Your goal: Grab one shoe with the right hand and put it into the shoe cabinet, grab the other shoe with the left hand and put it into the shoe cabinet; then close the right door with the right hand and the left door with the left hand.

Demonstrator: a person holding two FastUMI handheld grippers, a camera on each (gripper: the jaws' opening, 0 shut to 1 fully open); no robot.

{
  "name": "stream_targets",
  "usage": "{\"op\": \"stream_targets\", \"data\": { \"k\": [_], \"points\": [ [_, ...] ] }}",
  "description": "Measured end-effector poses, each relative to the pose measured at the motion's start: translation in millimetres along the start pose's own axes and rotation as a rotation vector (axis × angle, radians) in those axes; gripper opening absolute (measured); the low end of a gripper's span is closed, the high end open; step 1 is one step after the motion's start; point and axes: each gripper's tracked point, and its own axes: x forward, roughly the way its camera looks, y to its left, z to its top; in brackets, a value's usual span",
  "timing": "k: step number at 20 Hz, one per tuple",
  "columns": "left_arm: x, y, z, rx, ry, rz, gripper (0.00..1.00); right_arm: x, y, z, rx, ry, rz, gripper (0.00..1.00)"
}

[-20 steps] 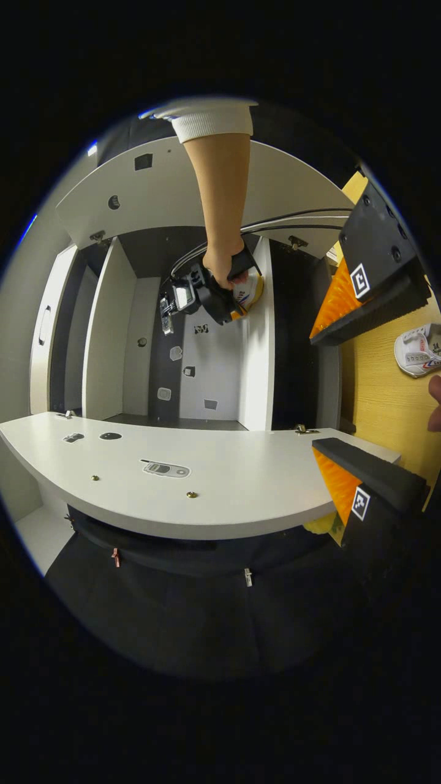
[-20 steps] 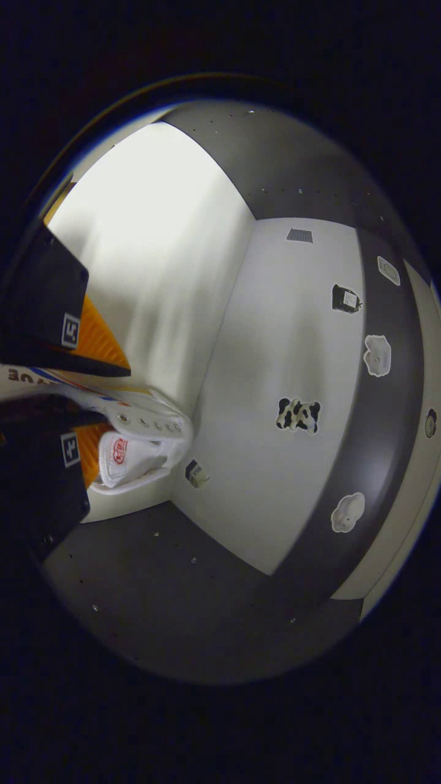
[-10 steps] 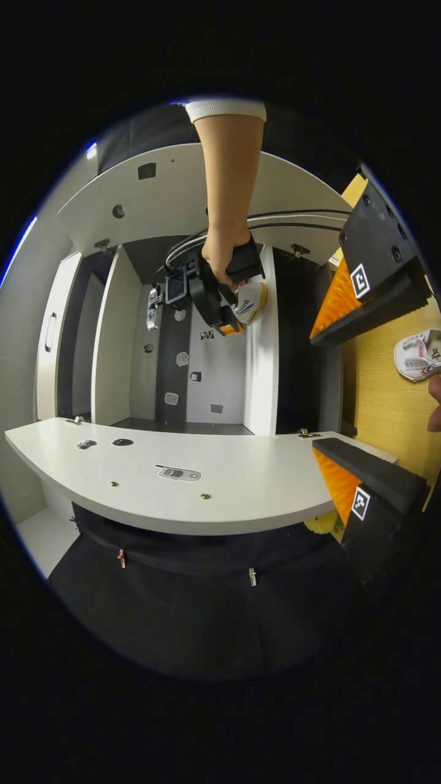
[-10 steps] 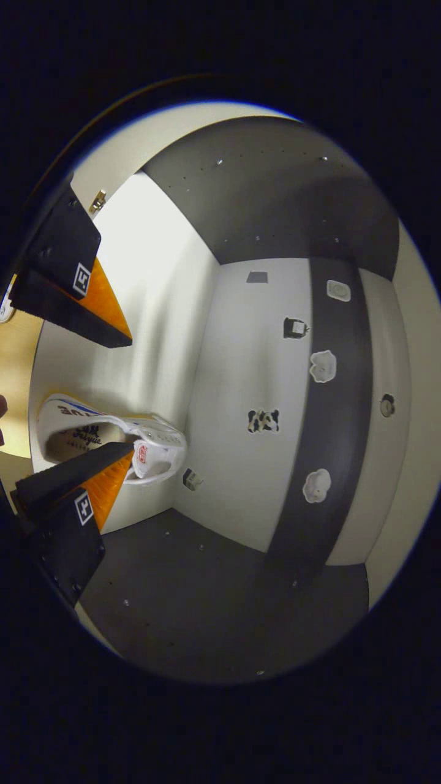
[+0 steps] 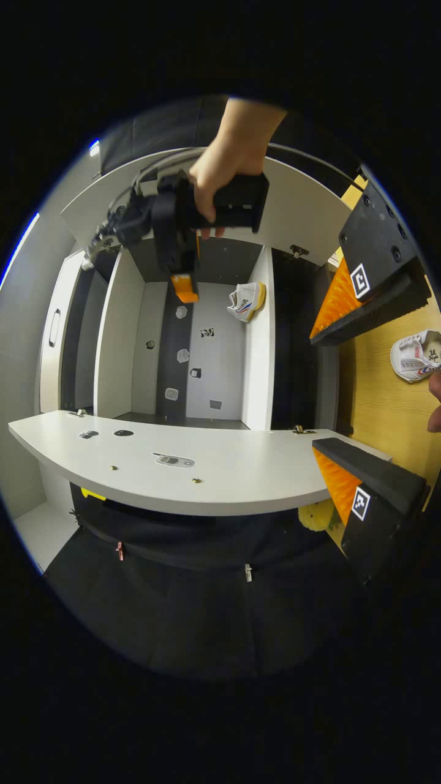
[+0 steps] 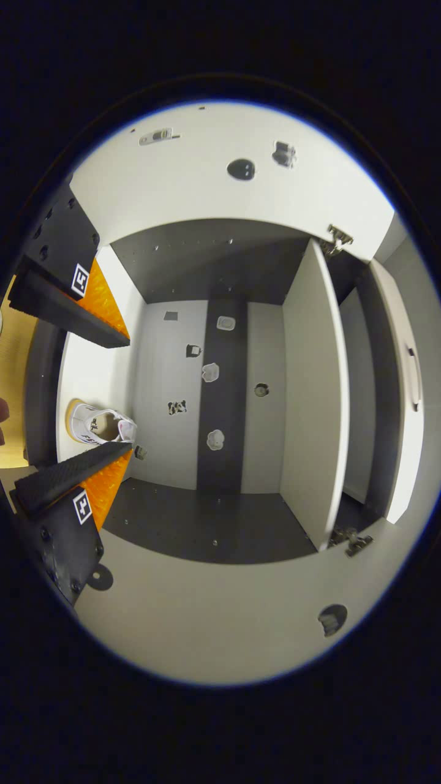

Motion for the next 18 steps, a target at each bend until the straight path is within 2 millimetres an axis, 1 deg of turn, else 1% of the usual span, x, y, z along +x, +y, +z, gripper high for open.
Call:
{"op": "stream_targets", "data": {
  "k": [1,3,5,6,8,10,12,16,18],
  "points": [
    [-2.4,0.8,-7.7,0.000,0.000,-0.005,0.95,-20.8,0.3,1.9,-0.015,-0.021,0.006,0.98],
    [-8.2,0.1,-30.5,0.011,0.009,-0.024,0.95,-59.5,-0.4,1.8,-0.032,-0.043,0.011,0.98],
    [-12.2,-4.9,-64.1,0.019,0.041,-0.055,0.95,-93.0,1.5,0.5,-0.012,-0.051,0.023,0.98],
    [-14.9,-9.9,-83.1,0.016,0.063,-0.076,0.95,-106.6,-1.4,0.0,0.000,-0.052,0.017,0.98],
    [-19.9,-18.4,-123.5,0.022,0.132,-0.111,0.95,-126.6,-7.8,-1.7,0.010,-0.059,0.013,0.98],
    [-27.3,-25.6,-169.1,0.037,0.226,-0.133,0.96,-139.0,-15.7,-3.4,0.012,-0.059,0.002,0.98],
    [-34.3,-30.3,-205.0,0.050,0.309,-0.149,0.95,-146.0,-21.5,-6.0,0.016,-0.052,-0.002,0.98],
    [-42.6,-39.5,-257.2,0.054,0.419,-0.181,0.95,-151.0,-37.4,-9.9,0.003,-0.037,-0.022,0.98],
    [-38.0,-41.1,-277.7,0.057,0.460,-0.191,0.95,-152.2,-44.8,-5.8,0.002,-0.019,-0.030,0.98]
  ]
}}
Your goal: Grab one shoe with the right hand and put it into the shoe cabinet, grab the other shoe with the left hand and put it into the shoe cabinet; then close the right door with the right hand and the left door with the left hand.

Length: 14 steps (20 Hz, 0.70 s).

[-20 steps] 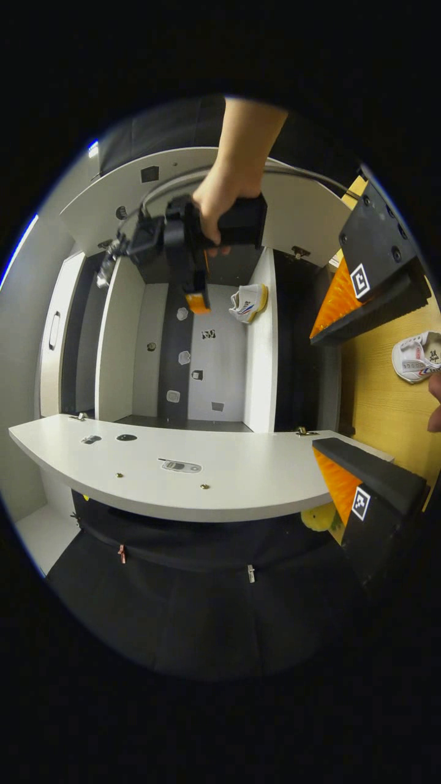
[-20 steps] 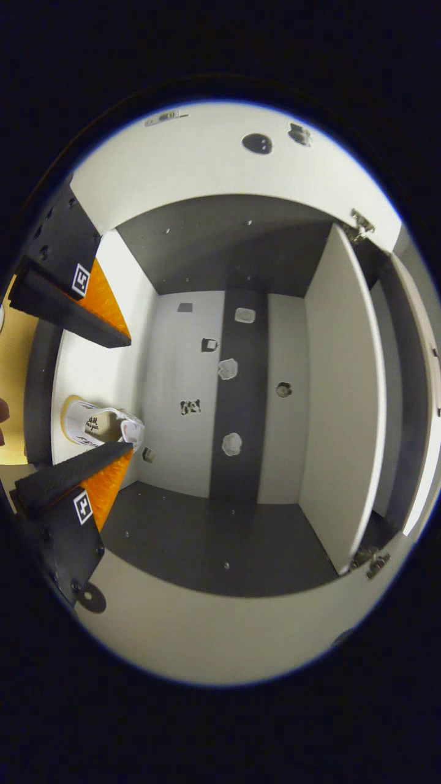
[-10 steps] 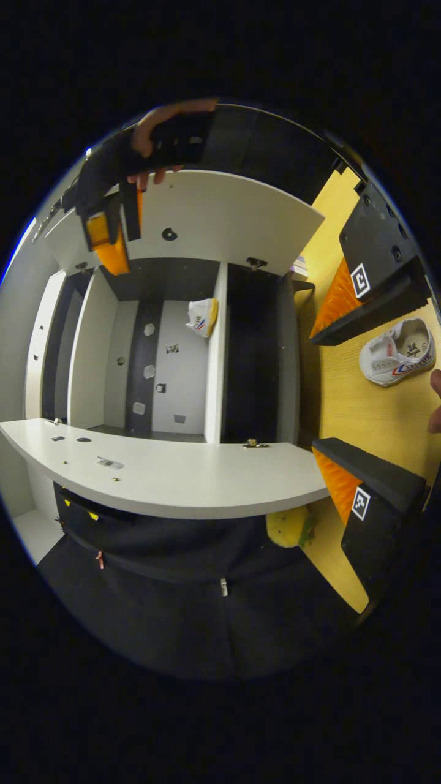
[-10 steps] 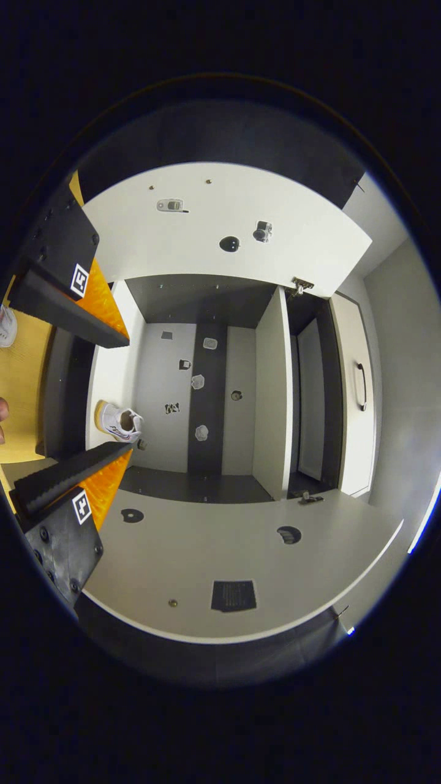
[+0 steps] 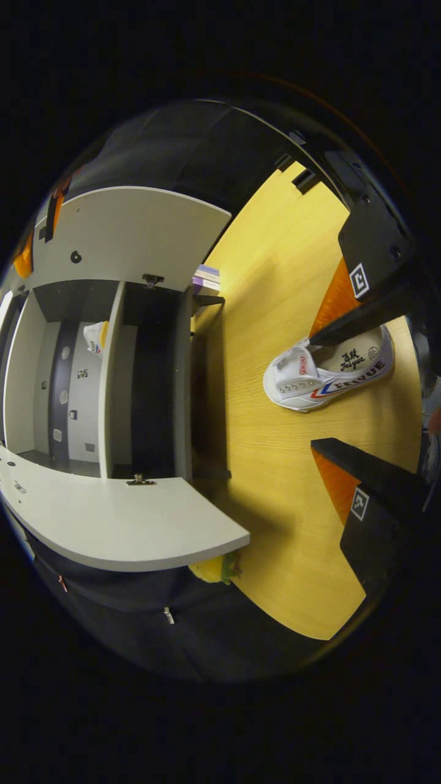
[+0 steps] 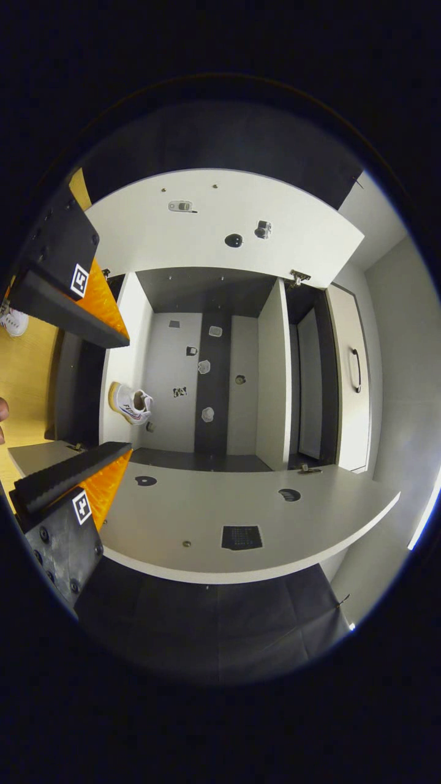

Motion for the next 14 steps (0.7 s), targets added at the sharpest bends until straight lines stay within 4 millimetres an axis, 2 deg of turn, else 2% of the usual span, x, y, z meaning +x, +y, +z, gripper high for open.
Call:
{"op": "stream_targets", "data": {
  "k": [3,7,12,14],
  "points": [
    [23.2,-3.3,-13.1,-0.002,0.025,-0.008,0.91,-7.2,-8.4,0.3,-0.003,0.014,-0.013,0.98],
    [52.2,-7.0,-22.1,0.009,0.036,-0.017,0.67,-19.2,-22.3,3.4,-0.006,0.025,-0.037,0.98],
    [78.1,-3.4,-22.7,0.055,0.035,0.008,0.56,-32.1,-41.9,11.5,-0.031,0.016,-0.077,0.98],
    [80.9,3.6,-21.4,0.054,0.032,0.029,0.46,-35.7,-47.9,12.4,-0.033,0.014,-0.087,0.98]
  ]
}}
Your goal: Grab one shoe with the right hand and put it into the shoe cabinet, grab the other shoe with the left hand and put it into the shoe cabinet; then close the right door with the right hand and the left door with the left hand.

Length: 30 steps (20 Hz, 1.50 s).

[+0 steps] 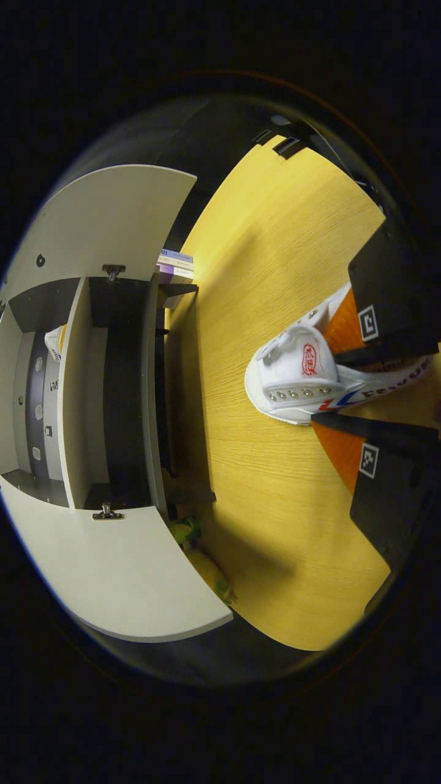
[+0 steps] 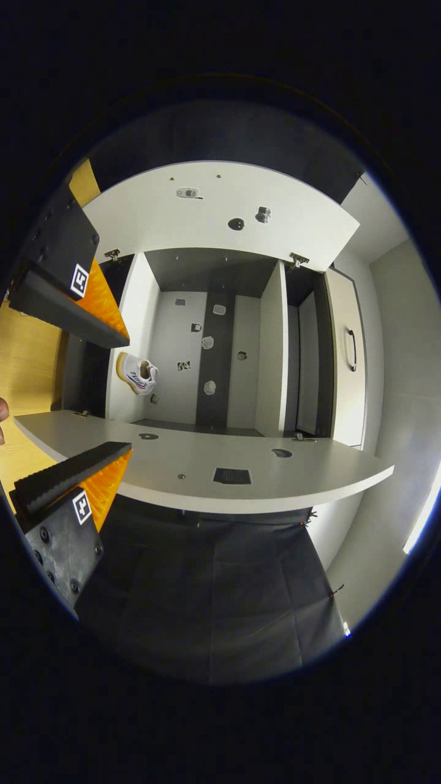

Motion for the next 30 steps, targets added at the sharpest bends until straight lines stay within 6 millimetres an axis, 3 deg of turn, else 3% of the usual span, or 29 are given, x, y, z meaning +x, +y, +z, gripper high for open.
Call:
{"op": "stream_targets", "data": {
  "k": [3,5,9,14,22,26,30],
  "points": [
    [5.6,13.1,-5.4,0.033,0.063,0.067,0.22,-3.7,-5.0,-4.6,0.010,0.010,-0.005,0.98],
    [6.7,14.7,-1.9,0.069,0.086,0.067,0.12,-4.9,-6.6,-8.3,0.022,0.018,-0.003,0.98],
    [2.2,9.7,5.4,0.059,0.136,0.014,0.06,-8.8,-11.4,-6.5,0.034,0.010,0.006,0.98],
    [-27.8,10.9,35.4,0.034,0.130,0.059,0.06,-15.9,-19.4,-6.9,0.065,0.008,0.015,0.98],
    [-79.9,2.3,143.4,-0.083,0.014,0.133,0.06,-24.9,-47.0,-7.5,0.121,-0.008,0.004,0.98],
    [-97.3,3.8,220.9,-0.181,-0.067,0.156,0.05,-31.6,-58.7,-27.9,0.147,0.034,-0.002,0.98],
    [-101.5,10.0,296.2,-0.198,-0.139,0.200,0.06,-37.6,-72.6,-42.3,0.161,0.065,-0.014,0.98]
  ]
}}
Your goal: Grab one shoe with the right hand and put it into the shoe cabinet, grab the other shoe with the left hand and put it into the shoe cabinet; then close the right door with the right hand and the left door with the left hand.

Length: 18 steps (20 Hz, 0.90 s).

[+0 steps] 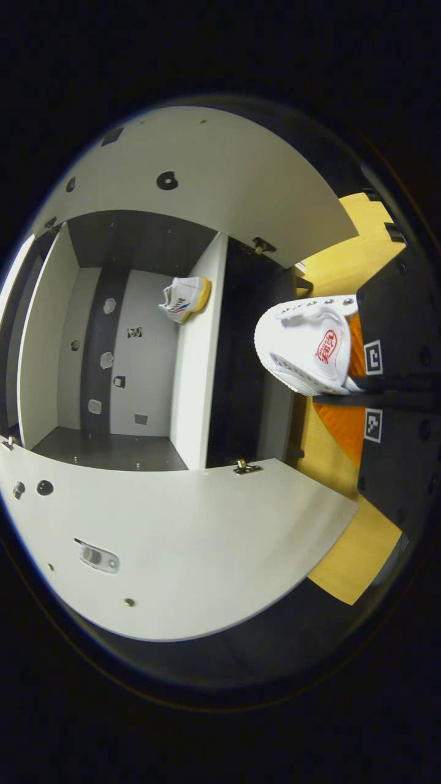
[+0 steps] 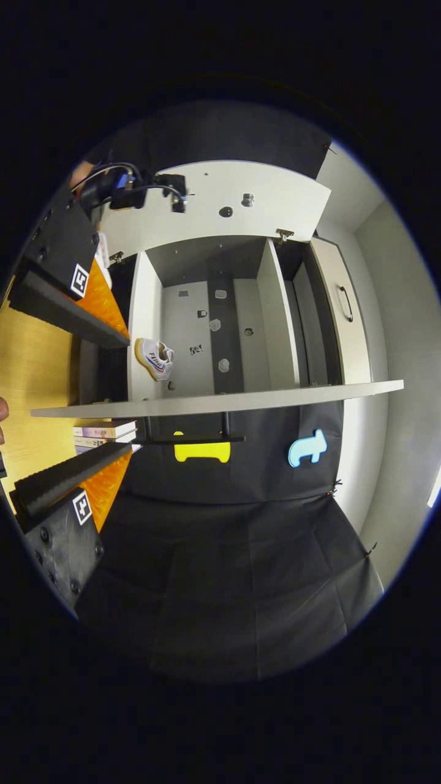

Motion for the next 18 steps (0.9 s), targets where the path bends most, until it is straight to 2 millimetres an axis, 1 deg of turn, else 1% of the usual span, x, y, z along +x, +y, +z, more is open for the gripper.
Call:
{"op": "stream_targets", "data": {
  "k": [2,4,10,12,15,18],
  "points": [
    [6.4,-3.5,32.1,-0.012,-0.030,0.015,0.06,-3.0,-7.0,-1.1,0.008,0.003,-0.007,0.98],
    [19.3,-5.2,59.1,-0.034,-0.051,0.029,0.06,-4.8,-14.5,-1.3,0.009,0.002,-0.015,0.98],
    [65.1,-11.9,127.1,-0.067,-0.088,0.083,0.06,-11.2,-40.2,-8.3,0.016,0.018,-0.041,0.98],
    [84.3,-16.6,146.0,-0.057,-0.095,0.096,0.06,-11.6,-49.4,-11.0,0.025,0.023,-0.053,0.98],
    [118.4,-24.8,168.6,-0.071,-0.084,0.102,0.05,-8.7,-60.1,-13.0,0.044,0.024,-0.065,0.96],
    [152.5,-24.4,187.7,-0.082,-0.071,0.128,0.06,-7.4,-77.2,-15.0,0.042,0.020,-0.085,0.98]
  ]
}}
